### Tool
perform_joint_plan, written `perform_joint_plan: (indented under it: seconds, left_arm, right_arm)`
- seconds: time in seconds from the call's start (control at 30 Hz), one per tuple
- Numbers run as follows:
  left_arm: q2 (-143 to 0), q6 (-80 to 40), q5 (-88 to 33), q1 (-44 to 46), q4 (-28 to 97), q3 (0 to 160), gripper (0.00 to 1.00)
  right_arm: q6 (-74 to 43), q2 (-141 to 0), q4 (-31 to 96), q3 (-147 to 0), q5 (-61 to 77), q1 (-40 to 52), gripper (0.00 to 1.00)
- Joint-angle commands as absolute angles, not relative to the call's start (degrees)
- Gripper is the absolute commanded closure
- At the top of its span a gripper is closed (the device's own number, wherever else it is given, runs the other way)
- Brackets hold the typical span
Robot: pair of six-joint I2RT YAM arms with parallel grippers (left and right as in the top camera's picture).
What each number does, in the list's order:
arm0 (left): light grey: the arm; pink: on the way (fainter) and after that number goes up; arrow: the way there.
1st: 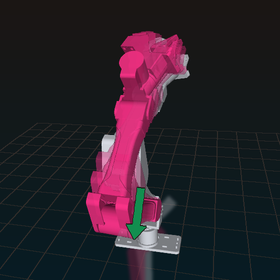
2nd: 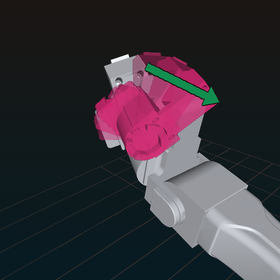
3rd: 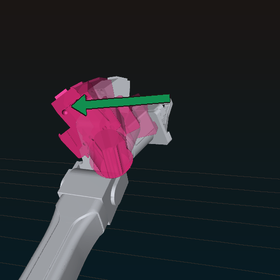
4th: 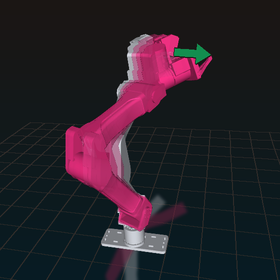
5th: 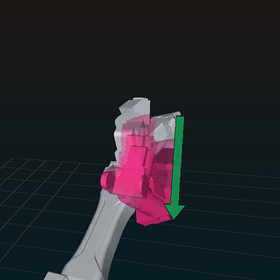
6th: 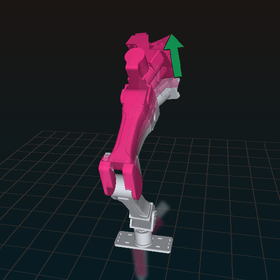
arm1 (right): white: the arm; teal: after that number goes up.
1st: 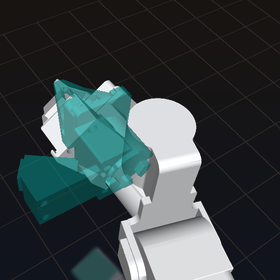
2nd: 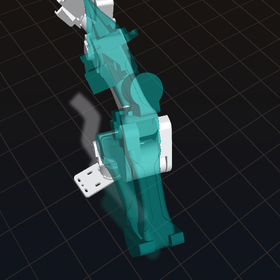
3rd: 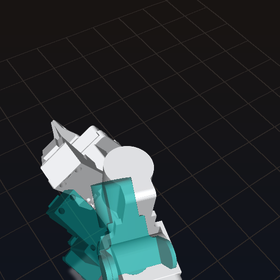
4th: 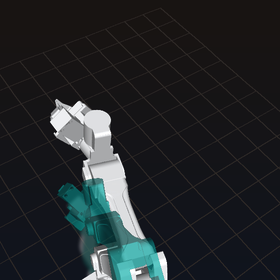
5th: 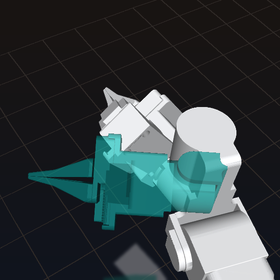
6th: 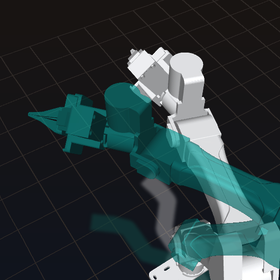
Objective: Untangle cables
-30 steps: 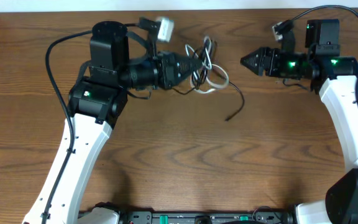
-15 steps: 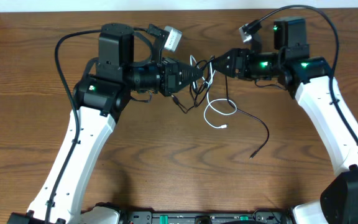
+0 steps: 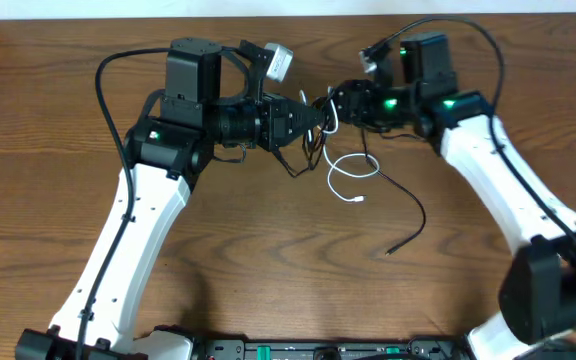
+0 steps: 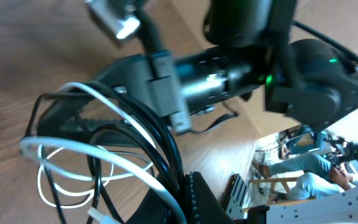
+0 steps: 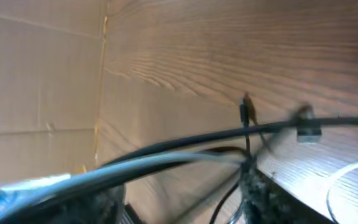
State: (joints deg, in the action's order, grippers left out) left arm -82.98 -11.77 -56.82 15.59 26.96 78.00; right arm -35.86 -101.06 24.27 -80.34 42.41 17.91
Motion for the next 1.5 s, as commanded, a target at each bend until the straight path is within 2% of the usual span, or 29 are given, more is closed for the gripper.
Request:
perform_joint_plan:
  seconds: [0.0,0.07,0.13,0.2,0.27,0.37,0.6,0.7,0.83,0.87,0.9,0.97,1.03,1.13,1.2,1.33,1.47]
  left_arm:
    - [-84.2,-11.2,-55.5,15.9,27.0,78.0,0.92]
    - [-84.5,-11.2,-52.2,15.9,27.2,78.0,0.93]
    - [-84.6,-11.2,-47.4,15.9,27.4,78.0,0.93]
    - [-84.6,-11.8,-42.8,15.8,28.1,78.0,0.92]
    - [-84.6,-16.0,-32.6,14.7,30.3,78.0,0.93]
    - [-84.6,-16.8,-26.8,13.3,32.4,78.0,0.93]
    - [-84.6,-16.8,-26.3,12.4,34.9,78.0,0.92]
    - [-84.6,-16.8,-26.3,12.4,35.1,78.0,0.93]
    - [-84.6,-16.8,-26.3,12.4,34.9,78.0,0.93]
    - [-84.6,-16.8,-26.3,12.4,34.9,78.0,0.93]
    - [-84.6,-16.8,-26.3,12.4,34.9,78.0,0.93]
    - [-84.6,-16.8,-26.3,12.4,34.9,78.0,0.93]
    - [-84.6,-16.8,-26.5,12.4,34.9,78.0,0.93]
    - [-84.6,-16.8,-26.5,12.6,34.9,78.0,0.93]
    - [-84.6,-17.7,-26.6,12.7,34.9,78.0,0.93]
    - [-84.6,-18.3,-31.1,13.3,34.0,78.0,0.92]
    - [-84.6,-22.7,-37.1,13.4,32.0,78.0,0.93]
  right_arm:
    - [-38.9,-103.1,23.8,-80.7,43.2,19.1,0.65]
    - [-36.6,-103.2,26.0,-80.7,42.7,19.0,0.76]
    - [-33.3,-103.1,28.7,-80.7,41.4,18.3,0.99]
    - [-29.9,-103.1,32.5,-80.7,39.5,16.7,0.99]
    - [-24.0,-102.1,38.3,-80.7,39.3,12.5,0.99]
    - [-20.3,-100.1,42.3,-80.7,38.9,7.6,0.99]
    - [-18.0,-95.6,48.8,-80.7,21.3,-3.5,0.99]
    - [-16.1,-95.6,52.3,-80.7,21.1,-3.3,0.99]
    - [-15.9,-95.6,58.3,-80.7,10.9,-0.8,0.99]
    - [-16.3,-95.6,59.5,-80.7,7.4,0.0,0.93]
    - [-16.2,-95.6,60.5,-80.7,4.9,0.8,0.76]
    - [-14.9,-95.6,61.3,-80.7,5.8,1.6,0.54]
    - [-7.4,-95.6,61.4,-80.7,14.6,2.5,0.43]
    - [6.0,-95.6,62.0,-80.7,35.3,3.8,0.39]
    - [8.9,-95.6,61.1,-80.7,42.9,4.5,0.36]
    - [7.6,-95.6,52.9,-80.7,50.0,6.9,0.36]
    - [0.4,-95.6,42.2,-80.7,51.4,11.4,0.37]
